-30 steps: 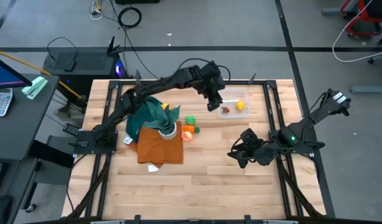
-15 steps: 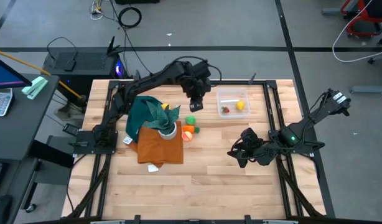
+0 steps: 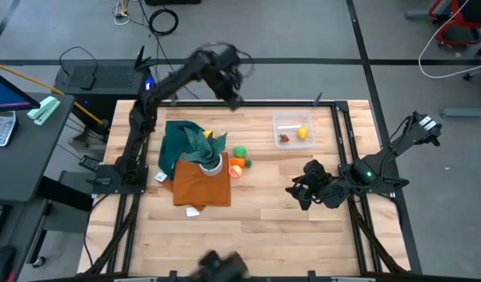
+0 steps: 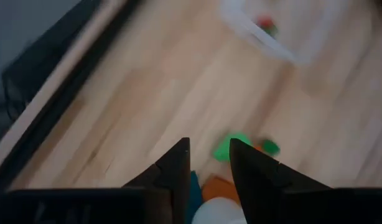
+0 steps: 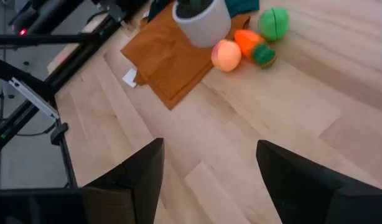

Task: Pick and placing Produce into tupperware
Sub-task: Put the lemon into the transparent bin

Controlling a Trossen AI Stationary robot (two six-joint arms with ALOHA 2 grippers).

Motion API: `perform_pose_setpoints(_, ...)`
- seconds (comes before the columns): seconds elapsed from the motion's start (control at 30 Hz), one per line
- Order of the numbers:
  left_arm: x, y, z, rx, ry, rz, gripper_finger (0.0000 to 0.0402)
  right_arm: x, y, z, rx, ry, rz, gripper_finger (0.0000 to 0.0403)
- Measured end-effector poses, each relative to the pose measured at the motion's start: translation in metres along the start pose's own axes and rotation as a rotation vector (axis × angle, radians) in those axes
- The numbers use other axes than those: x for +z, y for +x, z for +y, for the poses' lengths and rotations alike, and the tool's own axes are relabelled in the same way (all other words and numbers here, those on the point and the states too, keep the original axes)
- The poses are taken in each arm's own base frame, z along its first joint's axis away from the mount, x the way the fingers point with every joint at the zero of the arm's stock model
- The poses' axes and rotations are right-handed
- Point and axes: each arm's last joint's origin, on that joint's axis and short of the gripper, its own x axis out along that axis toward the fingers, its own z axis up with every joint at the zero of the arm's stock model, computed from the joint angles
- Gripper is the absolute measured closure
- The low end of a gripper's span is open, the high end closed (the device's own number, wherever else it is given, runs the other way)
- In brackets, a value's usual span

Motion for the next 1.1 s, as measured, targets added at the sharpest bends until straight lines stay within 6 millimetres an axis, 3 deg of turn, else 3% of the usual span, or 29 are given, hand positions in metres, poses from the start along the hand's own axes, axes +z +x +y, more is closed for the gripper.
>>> perform_pose_setpoints(0.17, -0.009, -0.02, 0.051, 0.062, -0.314, 0.053, 0.0268, 0.001, 0.0, -0.001, -0.02, -0.024, -0.044, 0.0184)
perform_pose_setpoints(0.33, -0.019, -0.027, 0.07, 0.128, -0.428, 0.121, 0.0245, 0.002, 0.0, -0.001, -0.038, -0.044, -0.076, 0.0184)
perform_pose_setpoints(0.53, -0.02, -0.023, 0.068, 0.147, -0.496, 0.129, 0.0196, 0.003, 0.001, -0.003, -0.053, -0.066, -0.086, 0.0184)
perform_pose_setpoints(0.77, -0.035, 0.016, 0.067, 0.201, -0.647, 0.283, 0.0123, 0.007, 0.004, -0.008, -0.1, -0.068, -0.088, 0.0184)
perform_pose_setpoints(1.1, -0.057, 0.062, 0.031, 0.251, -0.649, 0.457, 0.0061, 0.007, 0.004, -0.009, -0.098, -0.104, -0.062, 0.0184)
